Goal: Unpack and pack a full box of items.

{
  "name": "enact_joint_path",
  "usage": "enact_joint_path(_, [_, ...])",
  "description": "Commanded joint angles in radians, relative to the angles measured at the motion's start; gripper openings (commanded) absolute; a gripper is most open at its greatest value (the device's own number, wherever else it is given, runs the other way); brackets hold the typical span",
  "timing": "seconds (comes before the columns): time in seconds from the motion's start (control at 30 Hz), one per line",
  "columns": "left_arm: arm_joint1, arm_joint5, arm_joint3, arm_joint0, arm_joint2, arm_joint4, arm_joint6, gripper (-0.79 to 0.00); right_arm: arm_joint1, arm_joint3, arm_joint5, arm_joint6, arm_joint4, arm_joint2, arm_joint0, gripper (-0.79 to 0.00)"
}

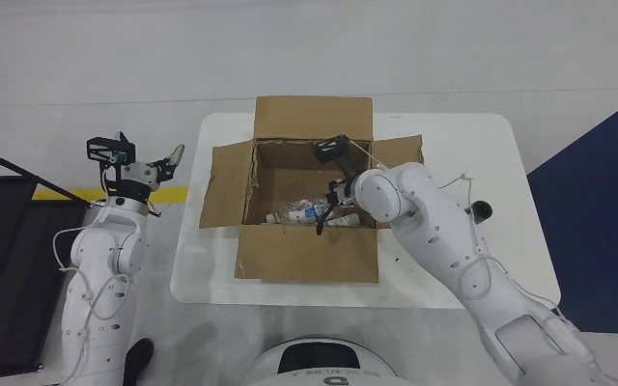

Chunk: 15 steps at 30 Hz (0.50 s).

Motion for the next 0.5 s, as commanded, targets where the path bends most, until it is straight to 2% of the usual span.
enact_joint_path(0.0, [0.0, 0.0, 0.0, 0.0, 0.0, 0.0, 0.0, 0.0, 0.007, -0.015, -0.007, 0.011, -0.001, 0.028, -0.025, -0.785])
enact_joint_path(0.03, [0.0, 0.0, 0.0, 0.0, 0.0, 0.0, 0.0, 0.0, 0.008, -0.013, -0.017, 0.014, 0.006, 0.033, -0.03, -0.733])
enact_joint_path(0.07, [0.0, 0.0, 0.0, 0.0, 0.0, 0.0, 0.0, 0.0, 0.008, -0.003, -0.031, 0.014, 0.015, 0.032, -0.03, -0.64])
enact_joint_path(0.1, [0.0, 0.0, 0.0, 0.0, 0.0, 0.0, 0.0, 0.0, 0.006, 0.016, -0.046, 0.011, 0.022, 0.026, -0.024, -0.489])
enact_joint_path(0.17, [0.0, 0.0, 0.0, 0.0, 0.0, 0.0, 0.0, 0.0, -0.002, 0.071, -0.086, 0.009, 0.03, -0.005, 0.001, -0.339])
enact_joint_path(0.2, [0.0, 0.0, 0.0, 0.0, 0.0, 0.0, 0.0, 0.0, -0.008, 0.099, -0.111, 0.005, 0.04, -0.025, 0.02, -0.203])
enact_joint_path(0.23, [0.0, 0.0, 0.0, 0.0, 0.0, 0.0, 0.0, 0.0, -0.015, 0.129, -0.14, 0.002, 0.049, -0.05, 0.039, -0.123])
enact_joint_path(0.47, [0.0, 0.0, 0.0, 0.0, 0.0, 0.0, 0.0, 0.0, -0.075, 0.309, -0.275, -0.035, 0.095, -0.202, 0.169, -0.04])
